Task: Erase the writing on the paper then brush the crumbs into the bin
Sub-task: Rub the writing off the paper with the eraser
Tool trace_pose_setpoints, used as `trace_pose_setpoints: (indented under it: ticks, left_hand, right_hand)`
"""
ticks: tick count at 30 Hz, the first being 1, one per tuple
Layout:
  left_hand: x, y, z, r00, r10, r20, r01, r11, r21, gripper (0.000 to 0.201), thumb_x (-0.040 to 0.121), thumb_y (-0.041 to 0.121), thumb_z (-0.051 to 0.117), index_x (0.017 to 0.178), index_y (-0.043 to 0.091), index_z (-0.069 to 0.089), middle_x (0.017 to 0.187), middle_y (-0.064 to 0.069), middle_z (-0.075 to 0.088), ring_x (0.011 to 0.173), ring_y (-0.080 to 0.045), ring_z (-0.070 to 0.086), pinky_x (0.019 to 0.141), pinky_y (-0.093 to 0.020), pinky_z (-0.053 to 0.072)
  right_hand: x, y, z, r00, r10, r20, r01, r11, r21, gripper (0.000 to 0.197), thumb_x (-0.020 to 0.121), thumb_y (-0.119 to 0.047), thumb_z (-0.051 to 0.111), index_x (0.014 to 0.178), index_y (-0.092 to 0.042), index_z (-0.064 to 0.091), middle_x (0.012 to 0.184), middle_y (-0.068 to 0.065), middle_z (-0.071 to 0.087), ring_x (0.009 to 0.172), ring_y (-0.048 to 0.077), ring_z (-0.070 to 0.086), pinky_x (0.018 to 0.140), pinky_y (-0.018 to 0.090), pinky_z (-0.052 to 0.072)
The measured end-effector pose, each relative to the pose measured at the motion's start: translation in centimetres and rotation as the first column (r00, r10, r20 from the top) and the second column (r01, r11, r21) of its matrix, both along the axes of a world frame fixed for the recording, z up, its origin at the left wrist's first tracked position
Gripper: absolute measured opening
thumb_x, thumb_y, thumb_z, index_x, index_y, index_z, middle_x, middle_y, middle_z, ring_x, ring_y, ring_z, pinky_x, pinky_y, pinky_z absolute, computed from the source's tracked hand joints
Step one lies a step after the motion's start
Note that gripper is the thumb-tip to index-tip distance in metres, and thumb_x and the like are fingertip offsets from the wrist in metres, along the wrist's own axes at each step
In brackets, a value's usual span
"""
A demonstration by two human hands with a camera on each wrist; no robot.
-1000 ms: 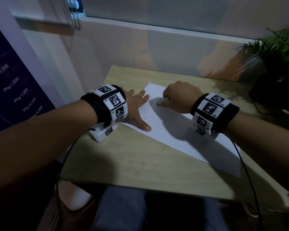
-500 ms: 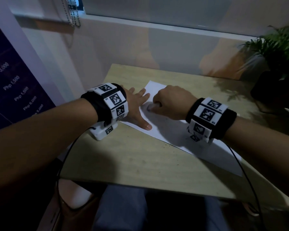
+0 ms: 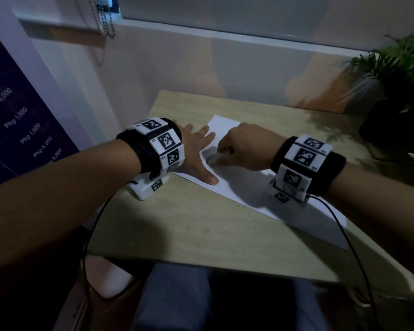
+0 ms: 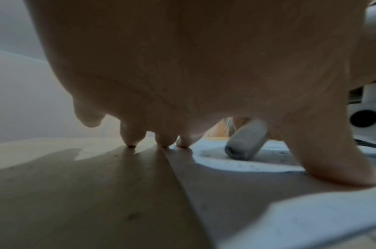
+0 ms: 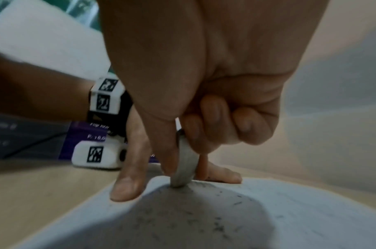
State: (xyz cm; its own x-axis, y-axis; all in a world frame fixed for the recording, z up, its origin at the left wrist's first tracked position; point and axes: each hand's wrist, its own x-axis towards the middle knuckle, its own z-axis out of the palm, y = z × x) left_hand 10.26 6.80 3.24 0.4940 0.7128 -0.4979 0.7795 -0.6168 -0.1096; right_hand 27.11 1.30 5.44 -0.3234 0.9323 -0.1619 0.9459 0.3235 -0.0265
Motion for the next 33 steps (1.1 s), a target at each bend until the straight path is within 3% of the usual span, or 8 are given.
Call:
trace_pose_setpoints:
  ticks: [3, 8, 11, 14, 19, 21, 26, 33]
  left_hand:
    - [-0.2, 0.1, -0.1, 1.000, -0.005, -0.025, 0.005, 1.000, 0.005, 0.137, 0.059, 0.105, 0.037, 0.159, 0.031, -0.022, 0.167, 0.009, -0.025, 0.157, -0.029, -0.009, 0.123, -0.061, -0.004]
    - [-0.6, 0.6, 0.5, 1.000, 0.021, 0.015, -0.019, 0.993, -0.118, 0.143, 0.052, 0.101, 0.046, 0.157, 0.035, -0.024, 0.165, 0.015, -0.028, 0.156, -0.025, -0.017, 0.125, -0.056, -0.002]
    - [-1.5, 1.1, 1.7, 0.992, 0.103, 0.070, -0.080, 0.957, -0.278, 0.134, 0.067, 0.079, 0.070, 0.158, 0.040, -0.021, 0.161, 0.025, -0.029, 0.152, -0.009, -0.023, 0.124, -0.045, -0.004]
    - [-1.8, 1.4, 2.1, 0.991, 0.105, 0.085, -0.073, 0.947, -0.314, 0.130, 0.073, 0.065, 0.077, 0.158, 0.041, -0.019, 0.161, 0.027, -0.029, 0.151, -0.005, -0.025, 0.125, -0.043, -0.006]
    - [-1.8, 2.2, 0.6, 0.998, -0.002, 0.058, 0.014, 0.980, -0.197, 0.141, 0.058, 0.089, 0.067, 0.158, 0.040, -0.019, 0.164, 0.016, -0.029, 0.154, -0.021, -0.022, 0.124, -0.060, -0.005]
    - [-1.9, 2.1, 0.3, 0.998, -0.019, 0.052, 0.027, 0.988, -0.153, 0.144, 0.050, 0.096, 0.059, 0.158, 0.041, -0.019, 0.165, 0.012, -0.028, 0.155, -0.026, -0.022, 0.123, -0.061, -0.008]
    - [-1.9, 1.9, 0.2, 0.999, -0.030, 0.031, 0.033, 0.994, -0.106, 0.144, 0.046, 0.100, 0.049, 0.157, 0.041, -0.022, 0.166, 0.012, -0.028, 0.154, -0.025, -0.023, 0.121, -0.060, -0.014]
    - [-2.1, 2.3, -0.2, 0.997, -0.034, 0.069, 0.041, 0.994, -0.103, 0.145, 0.048, 0.101, 0.057, 0.155, 0.043, -0.023, 0.168, 0.010, -0.021, 0.155, -0.026, -0.020, 0.122, -0.061, -0.012]
  right_hand:
    - [1.0, 0.8, 0.2, 0.995, -0.096, -0.036, 0.097, 0.995, 0.028, 0.051, 0.089, -0.067, 0.054, 0.085, -0.019, 0.070, 0.076, 0.001, 0.063, 0.075, 0.025, 0.060, 0.066, 0.034, 0.051]
    - [-0.7, -1.1, -0.3, 0.994, -0.015, 0.106, 0.000, 0.990, 0.142, 0.041, 0.101, -0.048, 0.046, 0.074, -0.016, 0.048, 0.065, -0.001, 0.042, 0.066, 0.026, 0.048, 0.048, 0.027, 0.021]
    - [-0.5, -1.0, -0.2, 0.996, -0.015, 0.091, 0.006, 0.996, 0.094, 0.044, 0.099, -0.053, 0.048, 0.076, -0.015, 0.051, 0.069, 0.000, 0.047, 0.069, 0.026, 0.049, 0.048, 0.028, 0.021]
    - [0.2, -0.3, 0.3, 0.996, -0.037, 0.085, 0.031, 0.997, 0.072, 0.046, 0.098, -0.056, 0.050, 0.091, -0.012, 0.062, 0.084, 0.006, 0.060, 0.077, 0.030, 0.057, 0.052, 0.028, 0.031]
    - [0.2, 0.2, 0.4, 0.992, -0.060, -0.107, 0.059, 0.998, -0.015, 0.024, 0.095, -0.040, 0.059, 0.108, -0.020, 0.056, 0.091, 0.002, 0.061, 0.086, 0.026, 0.057, 0.074, 0.038, 0.051]
    - [0.2, 0.7, 0.4, 0.984, -0.054, -0.171, 0.052, 0.998, -0.019, 0.018, 0.093, -0.032, 0.063, 0.105, -0.018, 0.060, 0.087, -0.002, 0.061, 0.084, 0.023, 0.056, 0.071, 0.036, 0.047]
    - [0.7, 2.7, 0.2, 0.979, -0.173, -0.112, 0.180, 0.982, 0.057, 0.029, 0.091, -0.046, 0.065, 0.088, -0.018, 0.060, 0.090, 0.005, 0.063, 0.082, 0.027, 0.058, 0.065, 0.034, 0.042]
    - [-1.5, 1.6, 1.3, 0.987, 0.024, -0.160, -0.034, 0.998, -0.057, 0.018, 0.094, -0.033, 0.064, 0.093, -0.015, 0.069, 0.079, 0.000, 0.067, 0.063, 0.012, 0.058, 0.067, 0.033, 0.049]
